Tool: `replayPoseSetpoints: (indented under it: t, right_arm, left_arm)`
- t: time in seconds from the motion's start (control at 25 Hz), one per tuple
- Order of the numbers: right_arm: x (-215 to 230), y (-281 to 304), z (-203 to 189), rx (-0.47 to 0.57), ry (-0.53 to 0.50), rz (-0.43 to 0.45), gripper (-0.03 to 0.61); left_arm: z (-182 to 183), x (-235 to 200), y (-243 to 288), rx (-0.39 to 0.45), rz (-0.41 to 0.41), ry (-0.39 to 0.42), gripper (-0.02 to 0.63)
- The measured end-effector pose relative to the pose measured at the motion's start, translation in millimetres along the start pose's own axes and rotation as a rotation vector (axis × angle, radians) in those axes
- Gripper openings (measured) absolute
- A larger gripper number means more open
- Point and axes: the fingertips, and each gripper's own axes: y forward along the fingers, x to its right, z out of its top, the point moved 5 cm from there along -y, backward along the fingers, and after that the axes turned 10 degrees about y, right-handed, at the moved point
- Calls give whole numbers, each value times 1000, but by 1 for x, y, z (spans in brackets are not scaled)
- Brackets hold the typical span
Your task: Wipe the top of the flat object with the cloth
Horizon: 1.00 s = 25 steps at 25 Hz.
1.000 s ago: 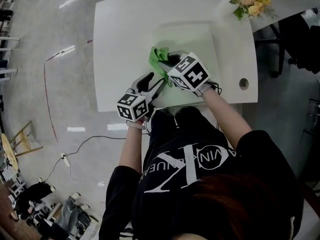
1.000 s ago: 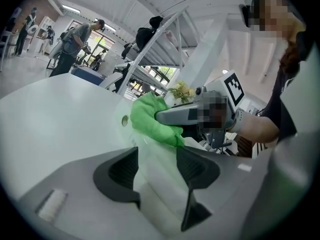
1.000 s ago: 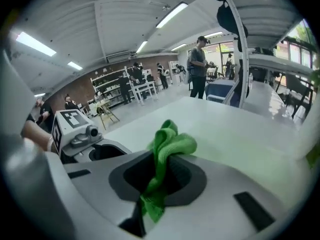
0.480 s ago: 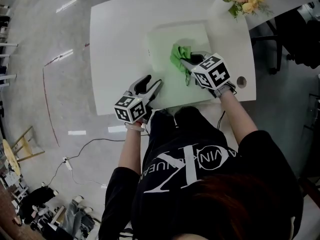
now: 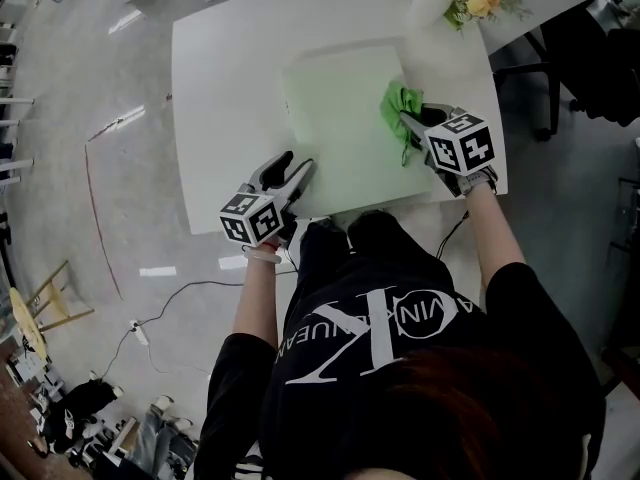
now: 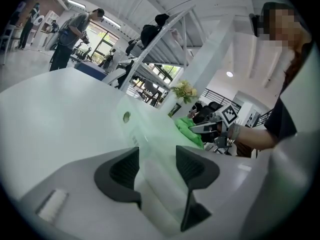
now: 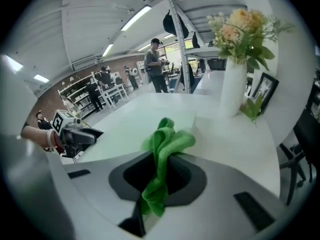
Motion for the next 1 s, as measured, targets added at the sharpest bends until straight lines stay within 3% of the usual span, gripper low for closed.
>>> replayPoseSetpoints:
  t: [0.24,0.64,0.8,1.0]
  right_arm:
    - [7,-11,-7,37,30,7,51]
    - [21,-18,-18,174,189,139,51]
    - [19,-16,-17,160,123,106,51]
    - [-3,-25,-8,203,62,162,51]
  left_arm:
    - [1,2,-3,28,51,-19,242]
    - [-3,13,-11,88,268,-27,242]
    - [-4,19,-10,116,280,19,241]
    - [-11,23,-35,144,300,31,242]
